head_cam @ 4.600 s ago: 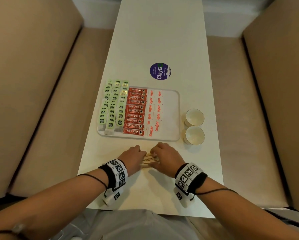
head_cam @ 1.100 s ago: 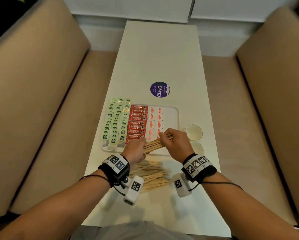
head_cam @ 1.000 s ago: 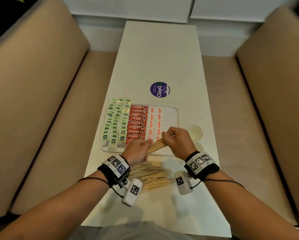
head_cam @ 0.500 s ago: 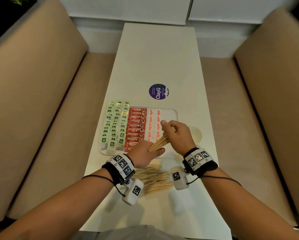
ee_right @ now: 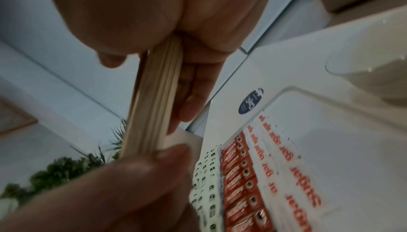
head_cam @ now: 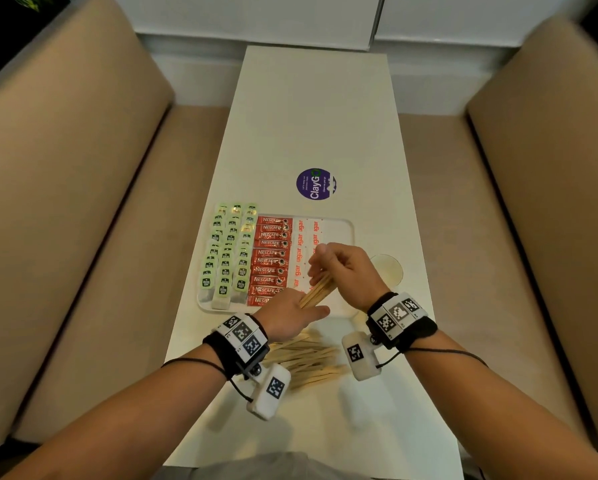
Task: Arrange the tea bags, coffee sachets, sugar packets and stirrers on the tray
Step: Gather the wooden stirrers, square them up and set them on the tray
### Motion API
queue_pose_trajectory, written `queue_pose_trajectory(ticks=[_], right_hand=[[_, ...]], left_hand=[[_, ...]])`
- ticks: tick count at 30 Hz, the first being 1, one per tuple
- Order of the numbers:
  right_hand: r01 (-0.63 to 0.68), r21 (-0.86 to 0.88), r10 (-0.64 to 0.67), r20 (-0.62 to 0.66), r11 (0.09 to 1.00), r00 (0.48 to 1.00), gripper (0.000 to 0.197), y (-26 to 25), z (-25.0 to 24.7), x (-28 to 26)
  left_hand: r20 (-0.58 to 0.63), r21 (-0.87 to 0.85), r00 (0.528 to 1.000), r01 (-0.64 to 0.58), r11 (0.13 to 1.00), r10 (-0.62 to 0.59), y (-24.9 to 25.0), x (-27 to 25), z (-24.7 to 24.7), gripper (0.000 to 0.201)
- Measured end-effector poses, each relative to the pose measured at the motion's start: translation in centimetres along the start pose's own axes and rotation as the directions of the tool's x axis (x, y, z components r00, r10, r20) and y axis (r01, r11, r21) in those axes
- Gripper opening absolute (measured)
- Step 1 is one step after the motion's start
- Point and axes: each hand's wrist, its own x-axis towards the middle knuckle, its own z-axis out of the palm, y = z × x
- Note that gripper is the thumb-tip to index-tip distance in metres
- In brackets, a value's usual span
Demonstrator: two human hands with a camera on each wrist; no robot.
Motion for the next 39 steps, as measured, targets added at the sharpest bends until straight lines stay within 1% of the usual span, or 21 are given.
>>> queue_pose_trajectory(ticks=[2, 4, 5, 7, 10, 14, 16, 18, 20, 22, 24, 27, 28, 30, 31, 32, 34, 36, 39], right_hand=[[0.023, 0.153, -0.015, -0.054, 0.988, 0.998, 0.036, 0.0, 0.3, -0.3], [0.020, 0.285, 0.009, -0.100, 0.958, 0.995, 0.033, -0.2, 0.6, -0.4], [0.006, 0.336, 0.030, -0.104, 0.942, 0.994, 0.033, -0.4, 0.7, -0.4], [-0.034, 0.409, 0.079, -0.093, 0.912, 0.993, 0.025, -0.7, 1.1, -0.2], [-0.057, 0.393, 0.100, -0.091, 0.918, 0.991, 0.019, -0.7, 1.5, 0.2], [-0.061, 0.338, 0.097, -0.090, 0.939, 0.991, 0.023, -0.7, 1.6, 0.8], [-0.064, 0.320, 0.099, -0.094, 0.945, 0.991, 0.027, -0.7, 1.6, 0.9], [-0.071, 0.311, 0.099, -0.077, 0.948, 0.992, 0.030, -0.7, 1.7, 0.9], [-0.102, 0.306, 0.126, -0.061, 0.947, 0.990, 0.028, -0.5, 1.6, 0.8], [-0.141, 0.301, 0.158, -0.034, 0.943, 0.987, 0.032, -0.3, 1.4, 0.7], [-0.169, 0.226, 0.172, 0.010, 0.959, 0.985, 0.036, 0.4, 1.2, 0.5], [-0.171, -0.016, 0.172, 0.079, 0.985, 0.982, 0.036, 1.5, 1.2, 0.2], [-0.167, -0.093, 0.175, 0.090, 0.982, 0.980, 0.040, 1.7, 1.2, 0.2], [-0.163, -0.228, 0.189, 0.098, 0.960, 0.977, 0.059, 2.4, 1.5, 0.4], [-0.170, -0.261, 0.202, 0.101, 0.950, 0.974, 0.067, 2.6, 1.7, 0.4], [-0.178, -0.267, 0.212, 0.102, 0.947, 0.972, 0.071, 2.7, 1.9, 0.6], [-0.198, -0.261, 0.230, 0.095, 0.945, 0.969, 0.068, 2.7, 2.1, 1.0], [-0.217, -0.286, 0.253, 0.096, 0.933, 0.963, 0.057, 2.9, 1.9, 1.8], [-0.246, -0.363, 0.302, 0.106, 0.899, 0.947, 0.054, 3.4, 1.2, 3.6]], left_hand=[[0.028, -0.113, 0.999, 0.026, 0.993, -0.023, 0.0, -0.1, 0.1, 0.038], [0.062, -0.229, 0.998, 0.037, 0.973, -0.023, 0.6, -0.3, 0.3, 0.036], [0.074, -0.268, 0.997, 0.034, 0.963, -0.015, 1.0, -0.4, 0.4, 0.035], [0.076, -0.303, 0.997, 0.029, 0.953, -0.007, 1.4, -0.5, 0.6, 0.035], [0.064, -0.228, 0.998, 0.005, 0.974, 0.009, 1.6, -0.5, 0.9, 0.032], [0.123, -0.073, 0.992, -0.010, 0.997, 0.019, 1.7, -0.7, 1.3, 0.031], [0.136, 0.013, 0.990, -0.041, 0.999, 0.038, 1.4, -0.8, 1.5, 0.041], [0.122, 0.079, 0.989, -0.089, 0.993, 0.079, 0.6, -0.7, 1.6, 0.051], [0.085, 0.051, 0.992, -0.095, 0.994, 0.091, -0.2, -0.3, 1.6, 0.048], [0.067, 0.007, 0.995, -0.080, 0.997, 0.080, -0.8, 0.0, 1.5, 0.044], [0.061, -0.075, 0.996, -0.057, 0.996, 0.062, -1.3, 0.4, 1.4, 0.042], [0.042, -0.104, 0.999, -0.026, 0.994, 0.030, -1.6, 1.0, 1.1, 0.043], [0.039, -0.099, 0.999, -0.020, 0.995, 0.024, -1.6, 1.2, 1.0, 0.044], [0.033, -0.110, 0.999, -0.008, 0.994, 0.012, -1.7, 1.5, 0.9, 0.042], [0.030, -0.103, 0.999, -0.007, 0.995, 0.011, -1.8, 1.7, 0.9, 0.039], [0.023, -0.081, 1.000, -0.013, 0.997, 0.015, -1.8, 1.9, 0.9, 0.037], [0.003, -0.027, 1.000, -0.027, 0.999, 0.028, -1.8, 2.4, 0.8, 0.037], [-0.003, -0.002, 1.000, -0.028, 1.000, 0.028, -1.6, 3.0, 0.8, 0.038], [0.035, 0.061, 0.999, -0.021, 0.998, 0.019, -0.8, 3.8, 0.4, 0.040]])
